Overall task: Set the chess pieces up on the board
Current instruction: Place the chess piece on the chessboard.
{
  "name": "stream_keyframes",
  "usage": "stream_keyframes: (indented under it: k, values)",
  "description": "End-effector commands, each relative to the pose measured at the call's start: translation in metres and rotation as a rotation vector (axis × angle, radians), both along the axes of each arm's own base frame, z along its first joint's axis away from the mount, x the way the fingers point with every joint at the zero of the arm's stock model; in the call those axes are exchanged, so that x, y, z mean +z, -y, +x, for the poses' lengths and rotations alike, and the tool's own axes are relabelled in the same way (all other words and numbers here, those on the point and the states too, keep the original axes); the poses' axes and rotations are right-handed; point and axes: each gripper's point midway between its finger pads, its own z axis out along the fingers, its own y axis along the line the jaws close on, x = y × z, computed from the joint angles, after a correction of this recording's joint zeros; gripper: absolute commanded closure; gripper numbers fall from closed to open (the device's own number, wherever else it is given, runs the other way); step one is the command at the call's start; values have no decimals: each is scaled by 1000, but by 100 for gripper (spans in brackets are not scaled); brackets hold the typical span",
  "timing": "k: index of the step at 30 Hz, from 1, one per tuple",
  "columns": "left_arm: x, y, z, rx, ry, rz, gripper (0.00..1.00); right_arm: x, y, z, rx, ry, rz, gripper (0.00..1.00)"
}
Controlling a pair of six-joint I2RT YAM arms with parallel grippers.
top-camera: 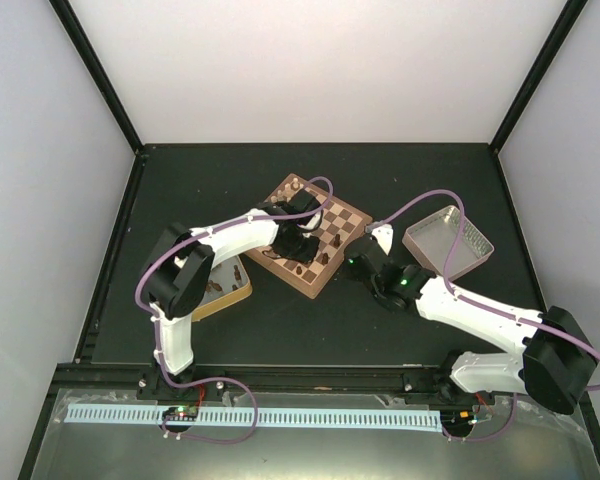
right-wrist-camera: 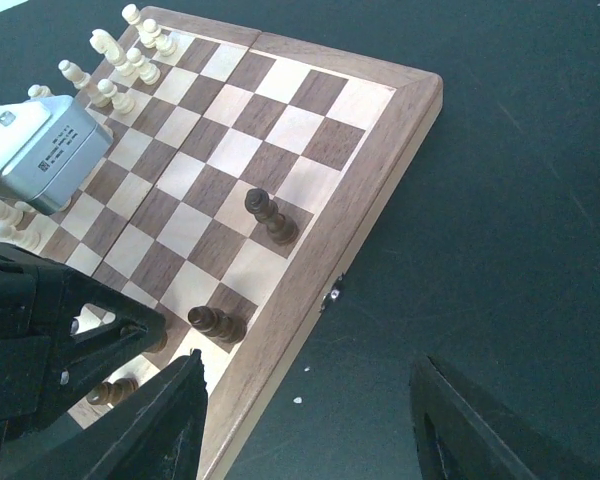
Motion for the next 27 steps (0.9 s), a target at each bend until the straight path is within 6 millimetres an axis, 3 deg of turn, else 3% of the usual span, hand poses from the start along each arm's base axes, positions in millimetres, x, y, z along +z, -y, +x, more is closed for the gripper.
stream_keyframes:
  k: [1, 4, 10, 17, 22, 27]
  values:
    - [4, 13, 6, -19, 9, -35, 83, 3, 3, 5, -27, 24, -3, 44]
    - [5, 13, 8, -15, 13, -35, 82, 2, 2, 5, -24, 22, -3, 44]
    - [12, 16, 10, -16, 19, -50, 69, 3, 2, 5, -21, 22, -2, 44]
    - [43, 5, 20, 35, 87, -73, 57, 4, 2, 4, -19, 23, 2, 44]
    - [75, -34, 28, 151, 204, -53, 54, 5, 3, 4, -21, 28, 8, 44]
    - [80, -100, 24, 338, 267, -20, 51, 4, 2, 4, -18, 26, 8, 44]
